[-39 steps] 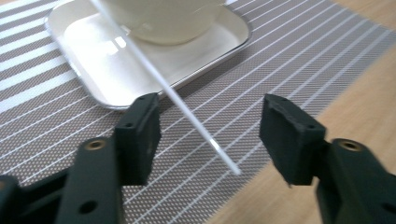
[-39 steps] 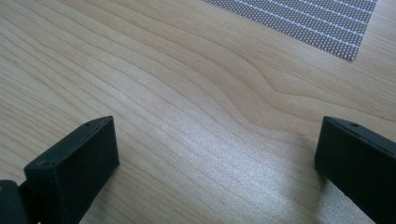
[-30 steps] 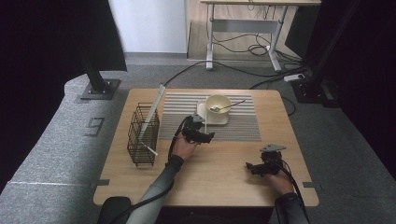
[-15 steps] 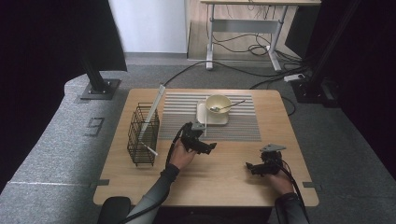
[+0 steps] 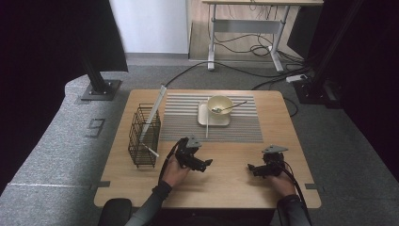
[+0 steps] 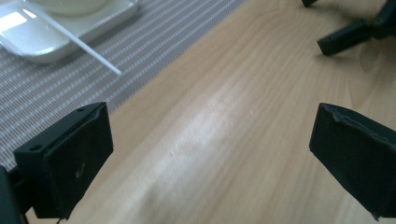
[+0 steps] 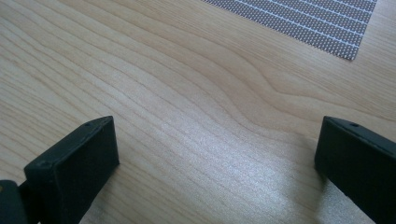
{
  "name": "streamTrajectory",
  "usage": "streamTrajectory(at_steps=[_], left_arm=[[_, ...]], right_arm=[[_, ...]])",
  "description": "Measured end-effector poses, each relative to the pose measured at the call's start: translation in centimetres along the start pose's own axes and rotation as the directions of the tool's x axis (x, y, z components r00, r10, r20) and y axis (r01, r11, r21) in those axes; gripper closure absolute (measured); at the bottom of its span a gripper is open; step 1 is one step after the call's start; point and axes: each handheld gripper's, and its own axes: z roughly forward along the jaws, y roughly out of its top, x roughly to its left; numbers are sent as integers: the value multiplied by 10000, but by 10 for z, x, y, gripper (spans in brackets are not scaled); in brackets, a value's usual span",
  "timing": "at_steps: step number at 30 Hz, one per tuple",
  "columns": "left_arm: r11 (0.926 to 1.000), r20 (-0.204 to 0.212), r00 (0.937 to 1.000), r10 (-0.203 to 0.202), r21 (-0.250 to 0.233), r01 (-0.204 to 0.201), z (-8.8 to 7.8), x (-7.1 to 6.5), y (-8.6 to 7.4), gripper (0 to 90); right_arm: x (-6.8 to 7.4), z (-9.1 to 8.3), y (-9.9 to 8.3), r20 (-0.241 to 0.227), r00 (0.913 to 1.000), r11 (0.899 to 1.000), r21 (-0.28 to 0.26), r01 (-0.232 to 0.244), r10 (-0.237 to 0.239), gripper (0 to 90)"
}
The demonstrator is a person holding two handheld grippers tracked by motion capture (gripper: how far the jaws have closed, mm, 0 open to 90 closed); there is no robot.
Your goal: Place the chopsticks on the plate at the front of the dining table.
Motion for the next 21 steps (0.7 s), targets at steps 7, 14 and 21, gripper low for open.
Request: streamTrajectory(at_steps=[7,14,21], left_arm=[[9996,-26,10000,-66,292,67,-7,-4,-24,0],[9972,-160,9998,-77,746,89,-11,-9,-42,0],[9917,-32,9997,251,1260,-245,-10,-21,-53,0]], right_arm=[[0,0,0,2,10000,10000,12,-26,26,0],[0,0,0,-2,10000,10000,4,-13,13,0],[0,0,0,20,10000,10000,4,-34,34,0]])
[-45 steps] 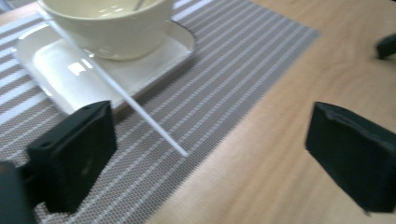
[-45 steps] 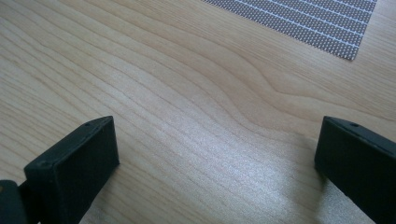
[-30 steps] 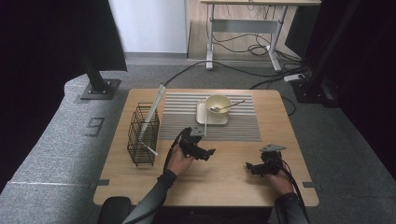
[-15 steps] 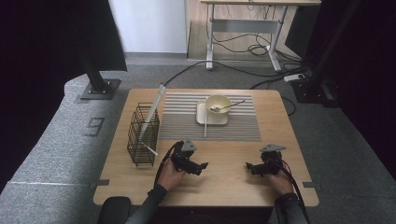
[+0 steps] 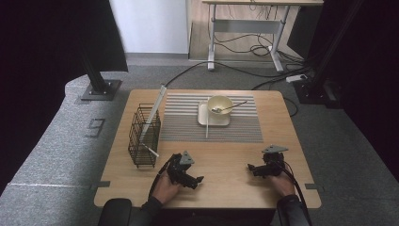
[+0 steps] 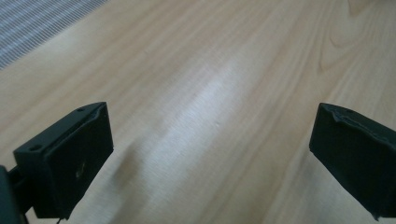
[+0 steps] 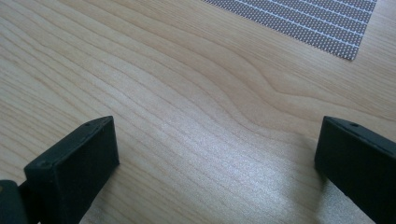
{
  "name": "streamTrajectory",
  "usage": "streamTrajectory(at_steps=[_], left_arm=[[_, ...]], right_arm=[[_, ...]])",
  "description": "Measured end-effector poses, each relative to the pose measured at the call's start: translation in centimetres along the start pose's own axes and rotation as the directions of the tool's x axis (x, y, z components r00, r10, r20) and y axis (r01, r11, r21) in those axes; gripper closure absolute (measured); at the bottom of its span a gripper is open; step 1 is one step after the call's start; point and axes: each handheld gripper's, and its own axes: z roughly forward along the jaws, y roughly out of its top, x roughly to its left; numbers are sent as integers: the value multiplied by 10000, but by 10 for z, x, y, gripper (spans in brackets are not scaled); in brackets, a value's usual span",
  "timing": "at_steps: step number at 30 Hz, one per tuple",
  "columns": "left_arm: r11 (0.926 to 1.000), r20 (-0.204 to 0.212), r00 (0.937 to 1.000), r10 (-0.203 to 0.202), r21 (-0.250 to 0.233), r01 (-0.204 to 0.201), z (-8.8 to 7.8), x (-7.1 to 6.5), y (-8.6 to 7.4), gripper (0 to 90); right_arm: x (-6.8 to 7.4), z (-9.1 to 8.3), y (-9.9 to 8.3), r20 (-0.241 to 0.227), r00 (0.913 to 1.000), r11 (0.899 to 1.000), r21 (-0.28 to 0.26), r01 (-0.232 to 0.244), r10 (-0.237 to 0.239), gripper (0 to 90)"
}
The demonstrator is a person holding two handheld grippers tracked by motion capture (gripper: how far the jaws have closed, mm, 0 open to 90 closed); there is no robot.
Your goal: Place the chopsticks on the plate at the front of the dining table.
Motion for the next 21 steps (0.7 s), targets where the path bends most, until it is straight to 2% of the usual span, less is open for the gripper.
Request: streamTrajectory(at_steps=[4,7,15,17,21], left_arm=[[9981,-87,9992,387,479,-383,5,-7,-4,0],[9988,174,9996,233,425,-240,8,-9,-5,0],[9990,216,9995,216,386,-224,8,-9,-5,0],[9990,217,9995,219,394,-227,8,-9,-5,0],[9990,216,9995,216,399,-224,8,-9,-5,0]], right_arm=[[0,0,0,22,10000,10000,4,-22,22,0],[0,0,0,23,10000,10000,5,-23,23,0],[1,-2,1,48,10000,10000,43,58,-58,0],[3,-5,2,-9,10000,10000,-33,10,-10,0],[8,-12,10,-31,9997,9993,-276,258,-258,0]])
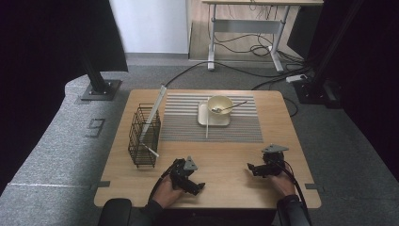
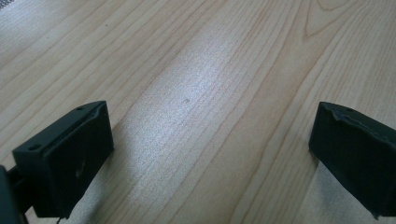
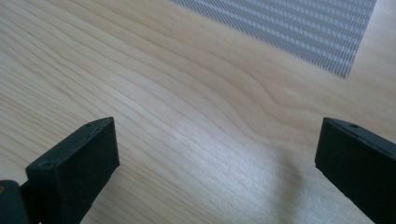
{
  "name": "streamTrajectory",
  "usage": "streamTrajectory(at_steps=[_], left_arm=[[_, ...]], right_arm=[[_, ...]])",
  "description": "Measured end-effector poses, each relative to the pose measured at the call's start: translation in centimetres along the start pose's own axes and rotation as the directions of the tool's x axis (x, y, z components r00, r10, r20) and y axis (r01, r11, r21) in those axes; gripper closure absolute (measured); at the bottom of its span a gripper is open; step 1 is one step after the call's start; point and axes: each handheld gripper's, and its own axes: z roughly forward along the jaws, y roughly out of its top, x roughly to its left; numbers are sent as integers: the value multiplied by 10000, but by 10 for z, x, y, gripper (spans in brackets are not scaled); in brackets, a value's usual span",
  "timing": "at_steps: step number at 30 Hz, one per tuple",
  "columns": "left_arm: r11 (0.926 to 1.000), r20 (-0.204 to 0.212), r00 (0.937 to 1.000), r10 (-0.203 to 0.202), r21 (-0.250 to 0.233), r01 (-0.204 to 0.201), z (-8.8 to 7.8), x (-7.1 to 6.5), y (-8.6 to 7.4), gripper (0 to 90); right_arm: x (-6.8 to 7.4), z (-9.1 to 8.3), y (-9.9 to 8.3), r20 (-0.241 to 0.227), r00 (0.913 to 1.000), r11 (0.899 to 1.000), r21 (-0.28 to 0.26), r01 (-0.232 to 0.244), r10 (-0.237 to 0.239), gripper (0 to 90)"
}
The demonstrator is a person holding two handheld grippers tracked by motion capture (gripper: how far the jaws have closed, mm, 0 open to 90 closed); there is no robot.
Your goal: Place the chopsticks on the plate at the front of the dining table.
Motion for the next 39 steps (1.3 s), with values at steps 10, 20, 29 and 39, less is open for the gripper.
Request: streamTrajectory(at_steps=[10,20,29,39], left_arm=[[10000,-2,10000,7,0,-7,0,0,0,0],[10000,-12,10000,15,-14,-15,0,0,0,0],[10000,-2,10000,1,-3,-1,0,0,0,0],[10000,-2,10000,1,-2,-1,0,0,0,0]], right_arm=[[19,-17,26,-694,9971,9992,-295,279,-298,0],[46,-32,70,-1133,9868,9911,-790,1068,-1154,0],[64,-38,104,-1693,9765,9877,-1032,1171,-1335,0],[94,-40,142,-2117,9564,9768,-1159,1799,-2012,0]])
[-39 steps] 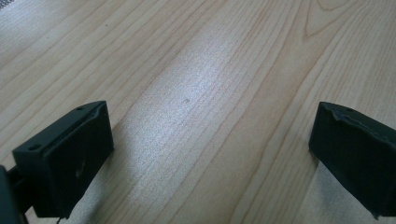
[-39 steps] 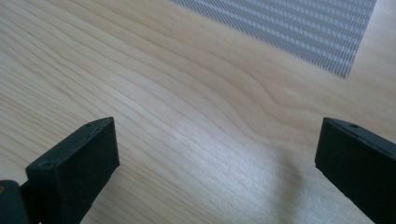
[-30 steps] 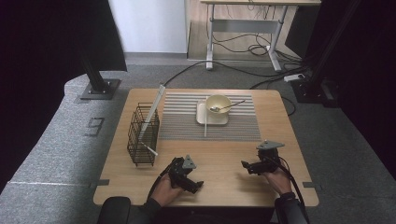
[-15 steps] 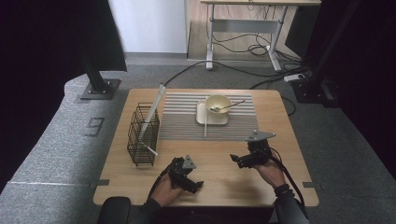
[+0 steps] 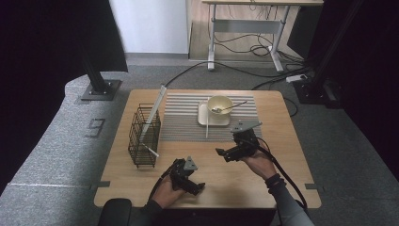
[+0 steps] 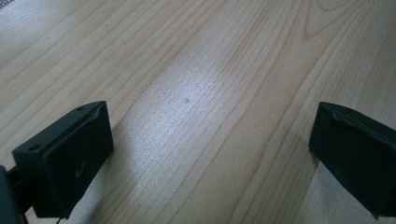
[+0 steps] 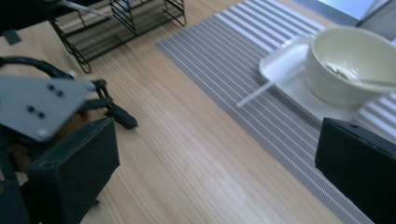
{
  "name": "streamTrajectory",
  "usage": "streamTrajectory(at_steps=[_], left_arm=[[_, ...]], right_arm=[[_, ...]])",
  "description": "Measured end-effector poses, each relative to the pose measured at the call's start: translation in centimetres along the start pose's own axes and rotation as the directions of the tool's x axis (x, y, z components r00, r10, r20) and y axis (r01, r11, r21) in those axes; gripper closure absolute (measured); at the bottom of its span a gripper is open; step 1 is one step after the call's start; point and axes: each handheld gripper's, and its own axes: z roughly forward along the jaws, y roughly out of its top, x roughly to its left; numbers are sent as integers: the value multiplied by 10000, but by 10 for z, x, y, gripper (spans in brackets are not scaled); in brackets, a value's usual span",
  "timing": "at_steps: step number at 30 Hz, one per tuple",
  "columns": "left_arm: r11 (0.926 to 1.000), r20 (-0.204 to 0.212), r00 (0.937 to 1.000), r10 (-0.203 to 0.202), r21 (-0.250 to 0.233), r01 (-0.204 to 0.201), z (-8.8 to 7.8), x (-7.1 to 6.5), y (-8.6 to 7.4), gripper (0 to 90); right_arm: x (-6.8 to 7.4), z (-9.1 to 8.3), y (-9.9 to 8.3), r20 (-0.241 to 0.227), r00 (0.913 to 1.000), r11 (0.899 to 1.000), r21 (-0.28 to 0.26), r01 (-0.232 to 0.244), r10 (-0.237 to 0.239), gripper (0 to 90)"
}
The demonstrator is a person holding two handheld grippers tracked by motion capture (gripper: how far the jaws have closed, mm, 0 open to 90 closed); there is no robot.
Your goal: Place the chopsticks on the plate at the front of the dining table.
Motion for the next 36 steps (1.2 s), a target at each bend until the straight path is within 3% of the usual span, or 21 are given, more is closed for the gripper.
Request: streamTrajectory(at_steps=[8,18,23,31,36], left_arm=[[10000,6,10000,-12,-5,12,0,0,0,0],[10000,8,10000,-19,-10,19,0,0,0,0],[10000,0,10000,-7,-13,7,0,0,0,0],[10000,21,10000,3,-22,-3,0,-1,0,0],[10000,33,10000,32,-8,-32,0,0,0,0]], right_arm=[[16,3,31,-732,9968,9993,-207,318,-332,0],[44,13,71,-1624,9821,9950,-451,892,-954,0],[59,23,86,-1890,9719,9900,-391,1357,-1407,0],[80,44,102,-2397,9556,9851,-264,1699,-1712,0],[95,58,110,-2880,9391,9817,-214,1892,-1873,0]])
